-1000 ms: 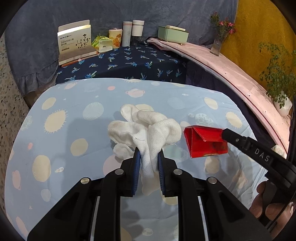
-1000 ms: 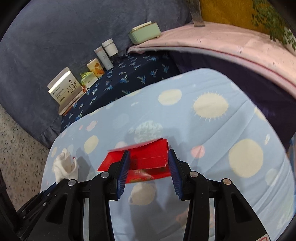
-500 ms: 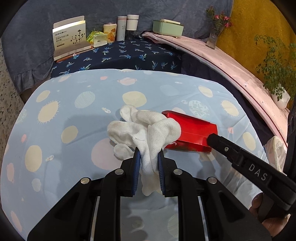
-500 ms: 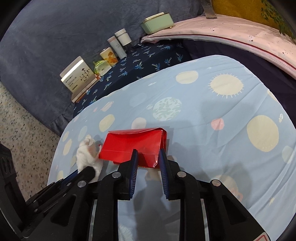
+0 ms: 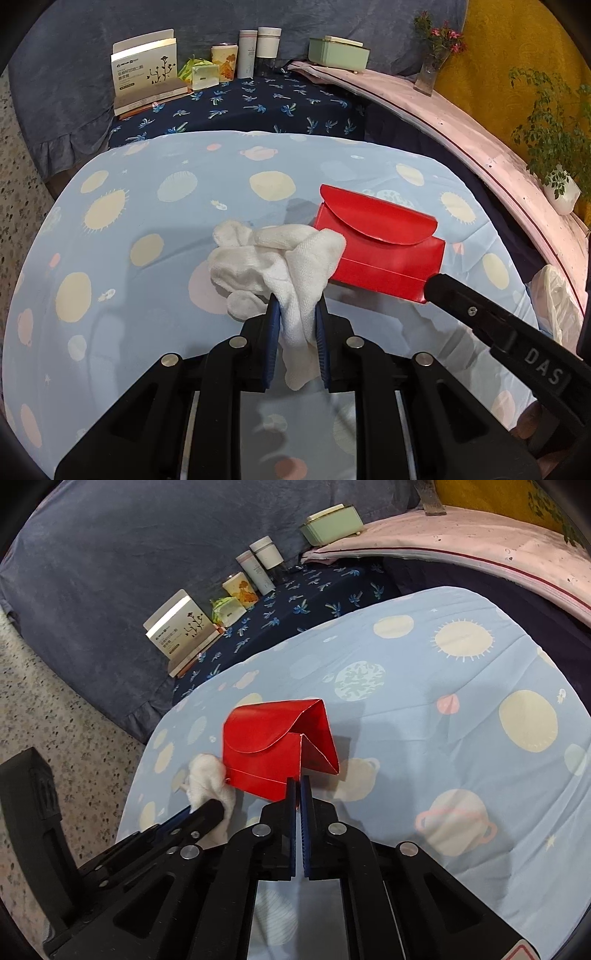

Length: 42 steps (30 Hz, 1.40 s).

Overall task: Collect trash
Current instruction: 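Carry the glove and red card over the bin and open both tools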

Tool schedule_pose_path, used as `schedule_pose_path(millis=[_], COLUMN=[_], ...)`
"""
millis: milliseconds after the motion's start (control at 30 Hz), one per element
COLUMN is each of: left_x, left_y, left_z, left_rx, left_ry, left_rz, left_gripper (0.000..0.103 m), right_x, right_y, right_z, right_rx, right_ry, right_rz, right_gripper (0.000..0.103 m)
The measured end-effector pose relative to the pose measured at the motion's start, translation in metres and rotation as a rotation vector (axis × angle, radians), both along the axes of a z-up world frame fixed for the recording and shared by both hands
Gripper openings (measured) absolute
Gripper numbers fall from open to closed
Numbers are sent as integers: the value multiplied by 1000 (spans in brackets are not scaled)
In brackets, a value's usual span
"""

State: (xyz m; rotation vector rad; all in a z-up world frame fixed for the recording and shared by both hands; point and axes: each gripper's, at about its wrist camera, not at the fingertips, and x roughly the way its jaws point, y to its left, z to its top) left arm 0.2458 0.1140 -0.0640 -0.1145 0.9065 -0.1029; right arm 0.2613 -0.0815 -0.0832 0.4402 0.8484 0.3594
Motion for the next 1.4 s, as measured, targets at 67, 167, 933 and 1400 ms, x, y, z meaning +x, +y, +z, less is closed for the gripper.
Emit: schedule_pose_path(millis=[67, 167, 933, 1400], left_x=[-3, -9, -54, -78], left_y=[-2, -10, -55, -137], left_z=[0, 1, 47, 80], left_rx=[-1, -2, 13, 46], left_ry=[2, 1, -69, -126], left_rz=[-8, -29, -85, -200], left_gripper=[17, 17, 17, 18], right_x=[-6, -15, -88, -122], right_y=[1, 4, -76, -148], right_z=[5, 11, 52, 74], right_rx=[8, 6, -46, -17], right_ry=[-12, -25, -141, -201], right_rz=[17, 33, -150, -255], right_gripper=[3, 2, 2, 2])
